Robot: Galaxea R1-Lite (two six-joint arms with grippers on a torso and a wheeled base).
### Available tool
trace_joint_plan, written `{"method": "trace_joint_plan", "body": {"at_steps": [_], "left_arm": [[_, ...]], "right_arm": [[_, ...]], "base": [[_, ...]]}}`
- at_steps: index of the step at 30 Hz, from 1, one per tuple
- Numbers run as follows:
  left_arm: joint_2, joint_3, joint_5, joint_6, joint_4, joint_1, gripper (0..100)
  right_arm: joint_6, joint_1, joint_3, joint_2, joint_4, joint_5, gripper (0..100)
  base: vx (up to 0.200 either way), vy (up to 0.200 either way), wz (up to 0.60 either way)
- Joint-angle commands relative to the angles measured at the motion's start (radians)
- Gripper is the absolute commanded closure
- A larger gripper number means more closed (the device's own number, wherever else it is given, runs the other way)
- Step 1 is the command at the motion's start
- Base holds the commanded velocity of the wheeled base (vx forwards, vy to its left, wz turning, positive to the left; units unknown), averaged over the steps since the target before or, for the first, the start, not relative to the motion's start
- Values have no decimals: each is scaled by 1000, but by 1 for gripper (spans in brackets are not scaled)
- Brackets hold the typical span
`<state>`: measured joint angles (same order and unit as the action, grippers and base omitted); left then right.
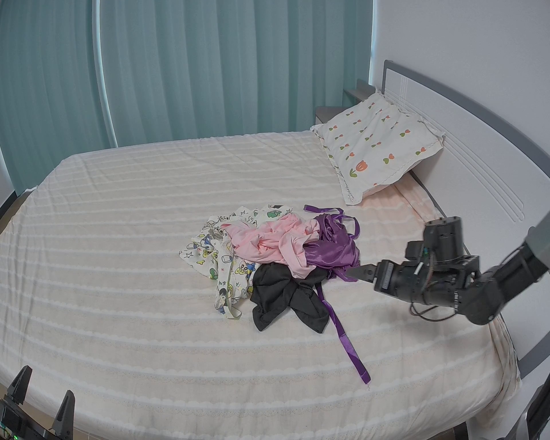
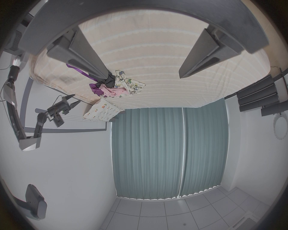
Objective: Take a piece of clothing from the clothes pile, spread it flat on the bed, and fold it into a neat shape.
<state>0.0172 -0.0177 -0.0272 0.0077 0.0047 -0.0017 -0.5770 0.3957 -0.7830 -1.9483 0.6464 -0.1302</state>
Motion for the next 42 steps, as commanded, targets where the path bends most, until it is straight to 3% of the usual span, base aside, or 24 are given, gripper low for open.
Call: {"method": "trace_joint_plan", "body": {"at_steps": [1,24,34,35,42], "left_arm": [[-10,16,0,0,0,0,0],[-10,16,0,0,0,0,0],[-10,16,0,0,0,-1,0],[-10,16,0,0,0,0,0],[-10,16,0,0,0,0,0]], "right_arm": [[-110,89,-208,-304,30,78,0],[-149,127,-544,-670,-13,212,0],[-147,152,-596,-686,-40,219,0],[-145,152,-596,-684,-44,221,100],[-139,152,-545,-659,-47,224,100]], "base": [[0,0,0],[0,0,0],[0,0,0],[0,0,0],[0,0,0]]}}
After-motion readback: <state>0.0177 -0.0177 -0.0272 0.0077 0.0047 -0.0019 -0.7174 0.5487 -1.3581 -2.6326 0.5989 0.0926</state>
